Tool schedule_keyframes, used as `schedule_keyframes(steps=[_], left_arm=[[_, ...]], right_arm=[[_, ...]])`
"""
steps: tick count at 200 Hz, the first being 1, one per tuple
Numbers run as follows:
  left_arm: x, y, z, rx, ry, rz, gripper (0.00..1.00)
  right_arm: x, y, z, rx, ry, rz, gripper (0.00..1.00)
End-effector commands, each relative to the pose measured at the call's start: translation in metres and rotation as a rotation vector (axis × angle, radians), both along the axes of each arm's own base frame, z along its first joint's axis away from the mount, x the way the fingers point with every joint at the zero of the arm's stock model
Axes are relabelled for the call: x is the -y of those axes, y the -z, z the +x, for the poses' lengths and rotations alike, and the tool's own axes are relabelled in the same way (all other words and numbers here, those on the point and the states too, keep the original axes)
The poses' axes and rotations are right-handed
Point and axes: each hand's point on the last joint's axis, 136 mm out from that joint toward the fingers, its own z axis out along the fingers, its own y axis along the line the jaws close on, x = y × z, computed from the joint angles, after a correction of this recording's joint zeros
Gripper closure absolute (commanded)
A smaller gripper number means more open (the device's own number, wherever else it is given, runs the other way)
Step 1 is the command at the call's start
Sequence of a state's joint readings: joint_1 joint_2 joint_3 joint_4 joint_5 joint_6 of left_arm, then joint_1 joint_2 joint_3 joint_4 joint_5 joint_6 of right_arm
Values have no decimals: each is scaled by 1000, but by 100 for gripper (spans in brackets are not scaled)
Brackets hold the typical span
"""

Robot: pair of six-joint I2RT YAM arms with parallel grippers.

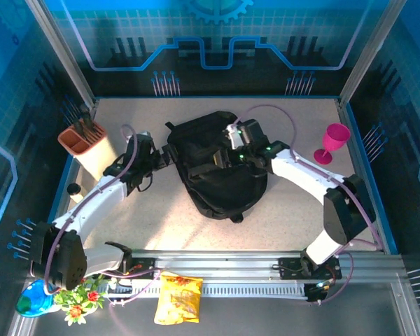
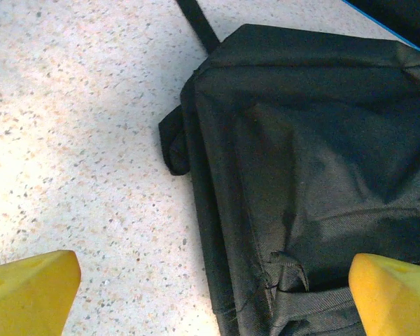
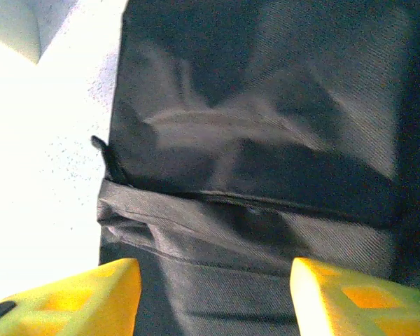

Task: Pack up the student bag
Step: Place the personal item in the student bag, then zip the student bag at the center of the table.

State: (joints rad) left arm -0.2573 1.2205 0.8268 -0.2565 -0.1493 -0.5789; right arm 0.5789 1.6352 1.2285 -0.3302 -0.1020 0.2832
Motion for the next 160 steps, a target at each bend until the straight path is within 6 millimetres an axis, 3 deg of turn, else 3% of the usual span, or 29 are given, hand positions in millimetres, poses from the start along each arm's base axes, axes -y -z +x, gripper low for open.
schedule_keyframes(steps=[1, 41, 82, 125, 160], left_arm=[[-6, 0, -9, -13, -30, -48, 1], [-21, 0, -17, -14, -85, -71, 1], [-27, 0, -22, -20, -104, -96, 1], [-29, 2, -23, -29, -105, -110, 1], [-29, 3, -23, -32, -104, -110, 1]], right_arm=[[-19, 8, -5, 40, -147, -166, 39], [-63, 21, -4, 52, -312, -241, 36], [-103, 33, -7, 14, -469, -211, 37], [-116, 49, 0, -27, -496, -209, 44], [-116, 62, -1, -52, -502, -224, 51]])
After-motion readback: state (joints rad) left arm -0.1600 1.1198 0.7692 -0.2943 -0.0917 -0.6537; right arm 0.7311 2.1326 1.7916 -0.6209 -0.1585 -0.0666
